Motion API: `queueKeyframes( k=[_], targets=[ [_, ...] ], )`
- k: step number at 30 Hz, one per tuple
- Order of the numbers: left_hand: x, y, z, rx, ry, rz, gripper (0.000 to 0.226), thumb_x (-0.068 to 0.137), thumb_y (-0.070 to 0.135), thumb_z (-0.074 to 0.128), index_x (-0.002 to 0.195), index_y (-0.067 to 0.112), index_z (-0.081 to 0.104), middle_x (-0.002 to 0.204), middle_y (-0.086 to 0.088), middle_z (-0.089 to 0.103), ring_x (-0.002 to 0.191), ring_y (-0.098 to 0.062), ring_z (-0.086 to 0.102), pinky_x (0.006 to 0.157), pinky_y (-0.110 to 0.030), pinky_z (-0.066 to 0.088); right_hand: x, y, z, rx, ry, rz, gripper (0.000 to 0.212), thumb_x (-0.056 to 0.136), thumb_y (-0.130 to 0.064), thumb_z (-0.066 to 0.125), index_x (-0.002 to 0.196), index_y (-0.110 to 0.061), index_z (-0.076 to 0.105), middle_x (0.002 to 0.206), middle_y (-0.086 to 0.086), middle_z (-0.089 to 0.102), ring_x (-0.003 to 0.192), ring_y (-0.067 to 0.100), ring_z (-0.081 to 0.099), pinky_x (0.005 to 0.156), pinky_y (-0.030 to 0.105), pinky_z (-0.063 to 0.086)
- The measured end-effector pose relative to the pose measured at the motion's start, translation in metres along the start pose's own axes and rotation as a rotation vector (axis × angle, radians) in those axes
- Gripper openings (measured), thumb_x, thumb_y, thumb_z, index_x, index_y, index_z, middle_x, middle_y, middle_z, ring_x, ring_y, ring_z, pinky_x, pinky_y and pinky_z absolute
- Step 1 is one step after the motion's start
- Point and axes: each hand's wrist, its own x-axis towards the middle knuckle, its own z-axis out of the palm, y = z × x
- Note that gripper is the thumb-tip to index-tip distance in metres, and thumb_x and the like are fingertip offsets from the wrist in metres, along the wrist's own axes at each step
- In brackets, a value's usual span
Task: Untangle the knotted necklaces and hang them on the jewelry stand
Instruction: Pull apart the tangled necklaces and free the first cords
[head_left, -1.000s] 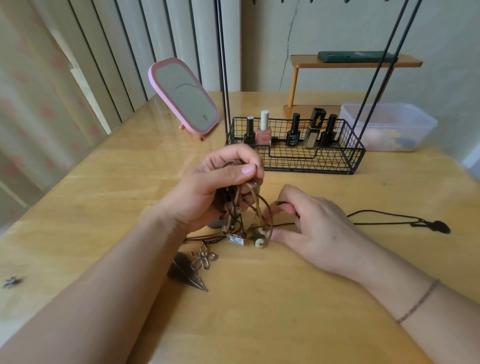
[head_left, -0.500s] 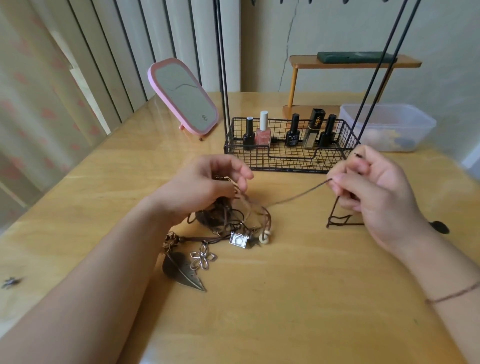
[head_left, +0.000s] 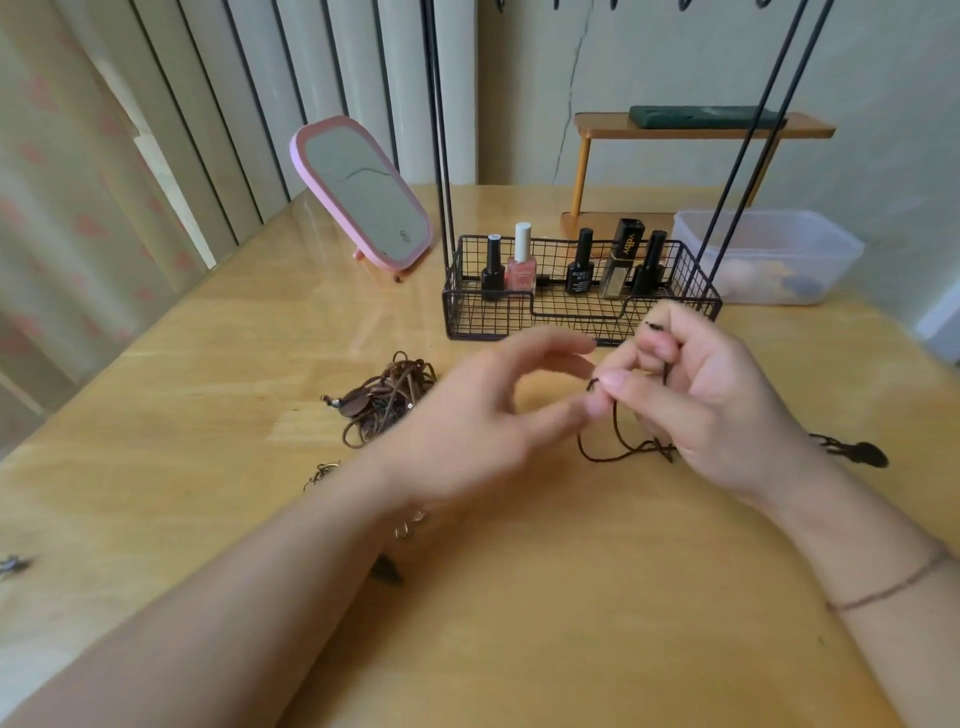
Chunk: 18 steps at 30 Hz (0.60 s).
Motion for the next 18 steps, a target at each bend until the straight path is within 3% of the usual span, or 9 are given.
queueKeyframes(
  k=[3, 6, 9, 11, 13, 16, 18],
  targets=[
    [0.002, 0.001, 0.019, -0.331, -0.017, 0.021, 0.044, 0.093, 0.008, 0.066, 0.132, 0.018, 0.049, 0.085, -0.007, 0.067, 0.089, -0.017, 0.066, 0.080, -0.025, 0.054, 0.001, -0.001, -0.006, 0.075, 0.091, 0.002, 0.042, 0.093, 0.012, 0.055, 0.080, -0.017, 0.027, 0.072, 0.014, 0.063, 0.043, 0.001, 0.041, 0.046, 0.012, 0.032],
    [0.005, -0.003, 0.013, -0.556, 0.023, 0.013, 0.032, 0.096, -0.001, 0.054, 0.125, 0.014, 0.050, 0.073, -0.005, 0.061, 0.075, -0.024, 0.063, 0.074, -0.028, 0.054, 0.003, 0.001, -0.021, 0.179, 0.258, 0.069, 0.041, 0.095, 0.010, 0.050, 0.078, -0.020, 0.028, 0.068, 0.003, 0.063, 0.044, 0.013, 0.021, 0.042, 0.026, 0.014],
    [0.005, -0.009, 0.002, -0.650, -0.039, -0.011, 0.015, 0.098, 0.001, 0.049, 0.105, 0.007, 0.061, 0.075, -0.006, 0.063, 0.074, -0.021, 0.065, 0.077, -0.030, 0.055, 0.004, 0.003, -0.035, 0.187, 0.428, 0.107, 0.041, 0.094, 0.006, 0.048, 0.075, -0.024, 0.029, 0.065, 0.000, 0.059, 0.041, 0.013, 0.022, 0.040, 0.025, 0.013],
    [0.004, -0.010, -0.003, -0.725, -0.101, -0.037, 0.016, 0.095, 0.004, 0.049, 0.098, 0.006, 0.065, 0.080, -0.007, 0.067, 0.077, -0.022, 0.067, 0.079, -0.030, 0.055, 0.004, 0.004, -0.039, 0.158, 0.489, 0.116, 0.041, 0.093, 0.005, 0.048, 0.074, -0.026, 0.030, 0.064, -0.001, 0.058, 0.039, 0.012, 0.024, 0.037, 0.020, 0.016],
    [0.003, -0.012, -0.007, -0.778, -0.163, -0.032, 0.021, 0.094, 0.001, 0.048, 0.102, 0.006, 0.067, 0.088, -0.009, 0.070, 0.085, -0.024, 0.070, 0.084, -0.031, 0.055, 0.004, 0.006, -0.040, 0.071, 0.487, 0.130, 0.040, 0.092, 0.006, 0.048, 0.073, -0.025, 0.031, 0.066, 0.003, 0.057, 0.038, 0.009, 0.027, 0.035, 0.018, 0.021],
    [0.002, -0.012, -0.009, -0.816, -0.227, 0.012, 0.035, 0.088, -0.012, 0.050, 0.110, 0.008, 0.070, 0.104, -0.011, 0.074, 0.101, -0.025, 0.071, 0.090, -0.032, 0.056, 0.004, 0.012, -0.038, -0.143, 0.422, 0.183, 0.038, 0.089, 0.008, 0.049, 0.074, -0.022, 0.031, 0.075, 0.024, 0.051, 0.039, 0.001, 0.041, 0.042, 0.010, 0.033],
    [0.002, -0.012, -0.010, -0.828, -0.216, 0.004, 0.043, 0.085, -0.016, 0.051, 0.108, 0.012, 0.074, 0.106, -0.010, 0.075, 0.103, -0.023, 0.071, 0.088, -0.029, 0.057, 0.005, 0.019, -0.040, -0.262, 0.412, 0.237, 0.035, 0.087, 0.004, 0.052, 0.075, -0.022, 0.031, 0.077, 0.028, 0.047, 0.046, 0.002, 0.045, 0.052, 0.020, 0.035]
  ],
)
